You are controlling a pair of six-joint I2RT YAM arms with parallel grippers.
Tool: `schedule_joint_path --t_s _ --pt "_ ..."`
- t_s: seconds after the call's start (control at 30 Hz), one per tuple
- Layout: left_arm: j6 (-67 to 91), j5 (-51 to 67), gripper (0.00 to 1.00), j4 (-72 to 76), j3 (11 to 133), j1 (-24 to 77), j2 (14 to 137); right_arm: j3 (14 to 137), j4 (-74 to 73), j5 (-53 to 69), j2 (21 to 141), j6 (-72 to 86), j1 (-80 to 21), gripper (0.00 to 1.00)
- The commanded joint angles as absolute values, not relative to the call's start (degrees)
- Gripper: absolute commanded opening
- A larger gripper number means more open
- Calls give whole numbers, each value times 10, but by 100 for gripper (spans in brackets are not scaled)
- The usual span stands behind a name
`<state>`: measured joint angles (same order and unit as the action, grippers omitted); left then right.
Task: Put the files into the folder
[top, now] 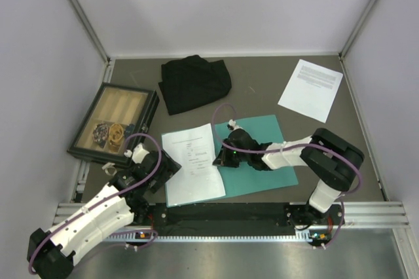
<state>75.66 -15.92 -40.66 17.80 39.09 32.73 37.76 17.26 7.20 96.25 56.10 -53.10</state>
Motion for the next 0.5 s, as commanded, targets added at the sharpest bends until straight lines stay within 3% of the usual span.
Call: schedule_joint_path --t_s 0.0,0.03,0.07,0.17,0.33,0.47 --pt "751 -153 99 -393 172 391 331 403 102 55 922 529 -553 10" --pt "750 -154 99 -392 174 391 332 409 91 53 917 513 -555 24" --pt "748 -154 99 -390 175 391 337 414 80 51 911 501 -555 45" --pt "730 -163 99 -388 191 391 354 441 17 27 861 444 -555 67" --pt "684 -178 99 -374 226 391 391 540 -174 -56 795 326 -555 91" --pt "630 -206 99 -396 274 391 433 560 -217 -58 778 269 -520 92"
